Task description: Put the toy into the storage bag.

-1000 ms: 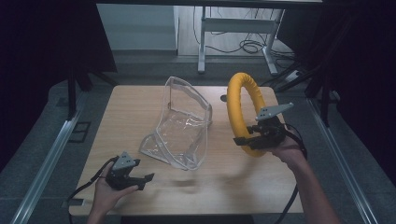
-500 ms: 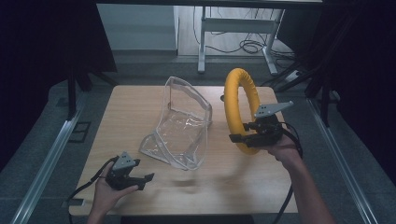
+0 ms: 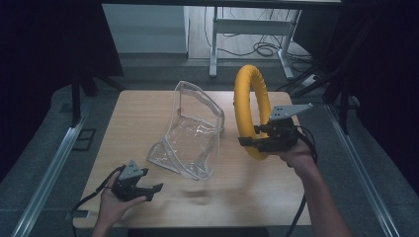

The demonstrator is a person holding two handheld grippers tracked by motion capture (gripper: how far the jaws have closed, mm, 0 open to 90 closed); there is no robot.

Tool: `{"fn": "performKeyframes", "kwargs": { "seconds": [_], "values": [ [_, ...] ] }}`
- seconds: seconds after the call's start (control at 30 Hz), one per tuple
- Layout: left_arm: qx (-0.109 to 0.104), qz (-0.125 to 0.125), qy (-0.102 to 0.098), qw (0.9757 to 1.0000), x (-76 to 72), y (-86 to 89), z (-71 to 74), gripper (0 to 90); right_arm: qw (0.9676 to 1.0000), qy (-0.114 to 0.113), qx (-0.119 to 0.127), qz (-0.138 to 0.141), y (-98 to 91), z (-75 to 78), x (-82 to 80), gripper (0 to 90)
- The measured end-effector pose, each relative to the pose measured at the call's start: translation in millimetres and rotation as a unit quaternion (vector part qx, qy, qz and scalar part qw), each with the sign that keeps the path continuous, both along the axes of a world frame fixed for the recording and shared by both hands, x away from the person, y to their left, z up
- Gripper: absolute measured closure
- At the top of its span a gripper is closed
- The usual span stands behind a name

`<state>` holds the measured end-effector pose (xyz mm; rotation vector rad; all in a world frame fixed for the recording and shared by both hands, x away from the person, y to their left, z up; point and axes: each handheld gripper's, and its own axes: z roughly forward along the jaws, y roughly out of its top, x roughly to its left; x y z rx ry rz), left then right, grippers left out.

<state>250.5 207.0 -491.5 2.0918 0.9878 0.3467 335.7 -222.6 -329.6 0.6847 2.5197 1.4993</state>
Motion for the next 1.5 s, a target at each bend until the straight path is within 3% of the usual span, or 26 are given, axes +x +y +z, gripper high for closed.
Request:
{"fn": "performKeyframes", "kwargs": {
  "seconds": [0.17,0.7,0.93,1.5],
  "values": [
    [0.001,-0.001,0.000,1.0000,-0.1,-0.2,0.0,21.4,0.9998,-0.010,0.016,0.006,4.0,9.2,-1.4,49.5],
    [0.002,-0.002,0.002,1.0000,0.5,-0.8,-1.4,21.3,0.9990,-0.024,0.034,0.017,18.9,26.9,-3.2,49.4],
    [0.002,-0.002,0.003,1.0000,0.4,-0.3,-0.9,21.3,0.9980,-0.038,0.048,0.019,27.5,41.9,-5.0,49.3],
    [0.002,-0.003,0.002,1.0000,0.5,-0.1,-0.9,21.3,0.9963,-0.056,0.058,0.032,46.8,62.3,-7.7,49.3]
  ]
}}
